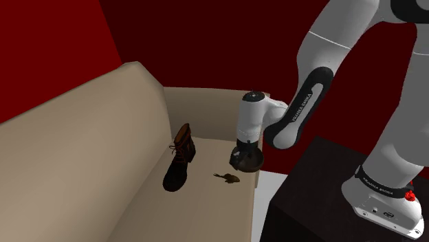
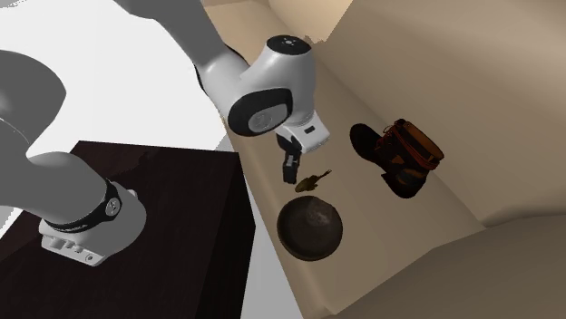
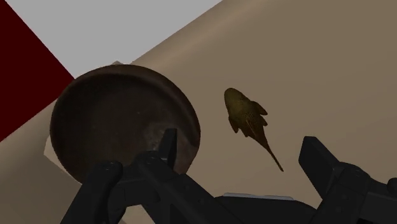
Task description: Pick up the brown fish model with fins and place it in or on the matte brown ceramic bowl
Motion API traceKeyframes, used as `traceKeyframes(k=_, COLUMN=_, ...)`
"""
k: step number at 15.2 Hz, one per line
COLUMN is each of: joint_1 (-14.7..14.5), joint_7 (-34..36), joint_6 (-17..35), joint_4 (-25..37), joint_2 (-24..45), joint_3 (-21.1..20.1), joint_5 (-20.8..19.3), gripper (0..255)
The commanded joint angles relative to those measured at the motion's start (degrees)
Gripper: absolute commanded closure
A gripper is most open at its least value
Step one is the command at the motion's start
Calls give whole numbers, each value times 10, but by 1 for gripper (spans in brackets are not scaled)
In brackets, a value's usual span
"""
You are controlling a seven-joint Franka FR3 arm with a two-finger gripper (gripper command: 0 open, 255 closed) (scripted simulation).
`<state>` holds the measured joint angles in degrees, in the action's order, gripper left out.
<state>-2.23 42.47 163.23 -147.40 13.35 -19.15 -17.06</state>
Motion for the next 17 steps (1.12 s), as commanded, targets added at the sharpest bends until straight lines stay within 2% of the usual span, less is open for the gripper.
traceKeyframes(k=1, joint_1=-35, joint_7=53, joint_6=22, joint_4=29, joint_2=49, joint_3=37, joint_5=-56, gripper=0)
traceKeyframes(k=5, joint_1=-110, joint_7=122, joint_6=59, joint_4=99, joint_2=147, joint_3=109, joint_5=-114, gripper=0)
traceKeyframes(k=13, joint_1=-151, joint_7=146, joint_6=101, joint_4=138, joint_2=222, joint_3=155, joint_5=-137, gripper=0)
traceKeyframes(k=17, joint_1=-151, joint_7=146, joint_6=101, joint_4=138, joint_2=222, joint_3=155, joint_5=-136, gripper=0)
